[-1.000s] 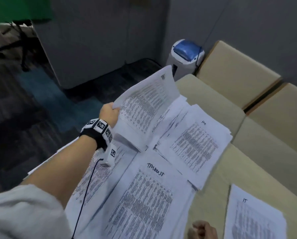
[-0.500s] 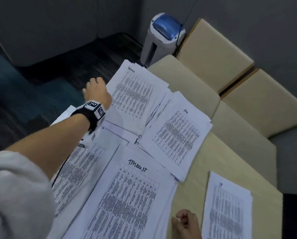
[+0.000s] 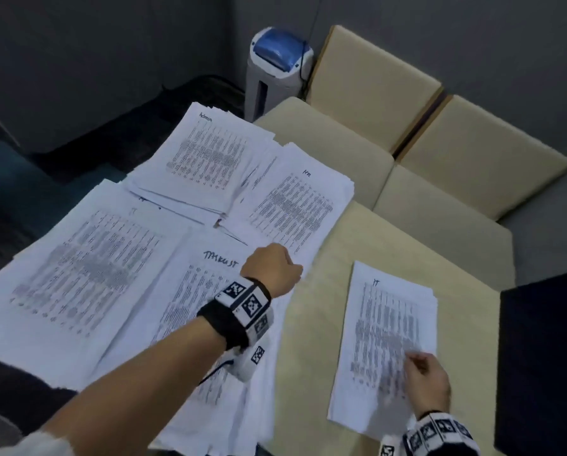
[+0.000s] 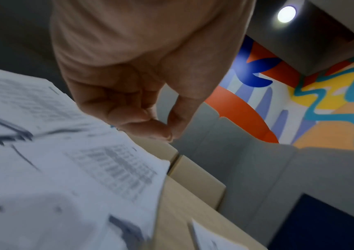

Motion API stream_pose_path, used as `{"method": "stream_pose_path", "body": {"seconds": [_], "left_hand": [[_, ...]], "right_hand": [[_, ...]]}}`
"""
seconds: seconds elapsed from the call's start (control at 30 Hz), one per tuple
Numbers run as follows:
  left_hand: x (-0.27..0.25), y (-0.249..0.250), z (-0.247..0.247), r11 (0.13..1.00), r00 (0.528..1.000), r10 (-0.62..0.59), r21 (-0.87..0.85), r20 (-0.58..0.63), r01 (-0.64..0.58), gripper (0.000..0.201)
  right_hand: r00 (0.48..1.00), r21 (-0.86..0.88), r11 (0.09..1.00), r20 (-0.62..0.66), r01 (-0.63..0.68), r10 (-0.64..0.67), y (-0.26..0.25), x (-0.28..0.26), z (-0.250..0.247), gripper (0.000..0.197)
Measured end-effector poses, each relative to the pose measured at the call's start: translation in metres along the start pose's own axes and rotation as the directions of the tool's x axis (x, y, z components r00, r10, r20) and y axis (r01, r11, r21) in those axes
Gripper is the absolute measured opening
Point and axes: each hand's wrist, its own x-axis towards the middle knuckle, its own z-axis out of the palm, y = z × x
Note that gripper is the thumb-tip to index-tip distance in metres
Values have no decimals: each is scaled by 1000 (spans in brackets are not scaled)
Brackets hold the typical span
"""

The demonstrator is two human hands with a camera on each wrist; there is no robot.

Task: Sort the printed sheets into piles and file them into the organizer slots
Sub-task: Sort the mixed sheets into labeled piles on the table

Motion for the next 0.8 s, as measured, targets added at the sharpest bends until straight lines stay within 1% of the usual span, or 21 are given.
{"method": "stream_pose_path", "body": {"seconds": [0.03,0.07,0.17,0.2,0.27,0.3,0.33,0.37,0.4,0.47,0.53,0.63,0.7,0.8], "left_hand": [[-8,6,21,999,999,-21,26,40,20,20],[-14,12,43,998,996,-39,55,81,34,24],[-28,27,105,987,977,-72,155,200,41,35],[-31,32,123,985,974,-65,172,216,28,34],[-36,39,155,988,973,-31,153,230,-5,22],[-36,39,169,991,977,-21,131,214,-7,33],[-36,39,182,993,981,-11,119,193,-12,48],[-37,38,192,993,985,-17,118,171,-3,58],[-38,37,201,991,990,-17,136,139,-2,61],[-40,33,211,986,997,-42,164,60,32,58],[-40,29,214,985,997,-72,155,-6,72,52],[-36,24,213,990,993,-118,75,-33,120,41],[-34,21,212,989,988,-143,29,-58,145,36],[-32,15,208,981,975,-194,-21,-105,193,26]], "right_hand": [[999,-19,1000,-37,-19,18,11,8,-9,6],[997,-43,998,-56,-48,46,23,15,-16,10],[988,-112,982,-48,-153,148,52,32,-30,29],[985,-107,979,-31,-175,173,57,34,-34,34],[983,-52,983,33,-178,180,65,38,-37,41],[984,-18,986,62,-164,165,65,39,-37,40],[985,17,988,85,-151,149,65,40,-37,38],[986,48,989,102,-139,134,64,42,-37,37],[986,66,989,113,-130,122,63,44,-37,37],[988,65,991,111,-119,111,61,46,-37,35],[992,95,989,67,-116,110,60,47,-37,29],[998,105,992,15,-67,66,60,46,-37,20],[1000,120,993,28,-13,10,65,45,-39,18],[995,126,991,85,35,-46,74,41,-46,27]]}}
